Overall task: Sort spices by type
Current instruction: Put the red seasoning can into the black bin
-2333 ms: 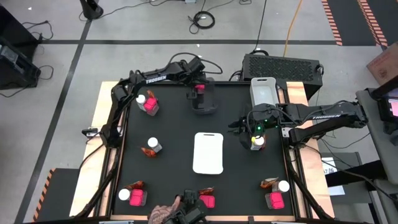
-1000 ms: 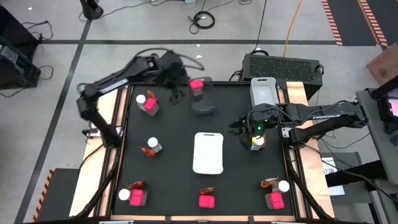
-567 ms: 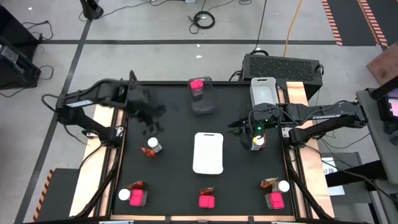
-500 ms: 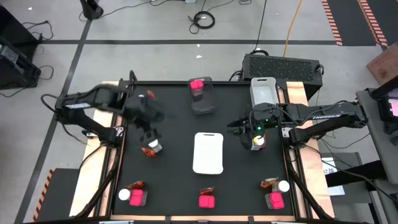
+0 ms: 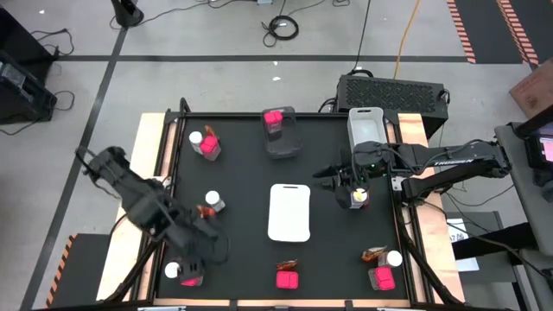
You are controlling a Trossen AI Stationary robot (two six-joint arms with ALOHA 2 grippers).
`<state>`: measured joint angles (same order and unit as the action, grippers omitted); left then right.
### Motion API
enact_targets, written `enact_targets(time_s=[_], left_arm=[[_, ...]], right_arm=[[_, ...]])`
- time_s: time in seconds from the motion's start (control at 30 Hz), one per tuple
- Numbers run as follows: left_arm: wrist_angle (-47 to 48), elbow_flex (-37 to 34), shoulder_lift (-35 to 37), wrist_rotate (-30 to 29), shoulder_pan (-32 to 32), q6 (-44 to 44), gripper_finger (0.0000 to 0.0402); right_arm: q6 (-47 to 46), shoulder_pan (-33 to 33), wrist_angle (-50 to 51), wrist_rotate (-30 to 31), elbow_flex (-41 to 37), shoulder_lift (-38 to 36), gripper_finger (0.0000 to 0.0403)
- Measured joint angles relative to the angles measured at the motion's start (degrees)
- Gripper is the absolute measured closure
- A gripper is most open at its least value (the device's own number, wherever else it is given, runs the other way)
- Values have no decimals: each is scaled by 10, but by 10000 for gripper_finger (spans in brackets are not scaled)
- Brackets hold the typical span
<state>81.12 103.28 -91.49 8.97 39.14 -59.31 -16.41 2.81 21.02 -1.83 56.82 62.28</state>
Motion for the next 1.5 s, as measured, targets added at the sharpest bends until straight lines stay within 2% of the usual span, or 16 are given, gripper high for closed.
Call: enact_targets(time_s=[0.2, 0.47, 0.63, 0.97, 1.37, 1.5], left_arm=[[-50, 0, -69, 0, 64, -13, 68], [-50, 0, -161, -7, 117, 80, 68], [-11, 0, -191, -42, 130, 114, 68], [4, -6, -198, -59, 131, 117, 68], [2, -77, -198, -60, 143, 116, 68], [-17, -82, -196, -48, 141, 31, 68]], right_arm=[[24, 1, 2, 0, 0, 0, 257], [45, 21, 5, 0, 0, 0, 257], [53, 34, 7, 0, 0, 0, 257], [53, 41, 8, 2, 0, 0, 257], [56, 40, 7, 8, 0, 0, 257], [58, 40, 6, 21, 0, 0, 257]])
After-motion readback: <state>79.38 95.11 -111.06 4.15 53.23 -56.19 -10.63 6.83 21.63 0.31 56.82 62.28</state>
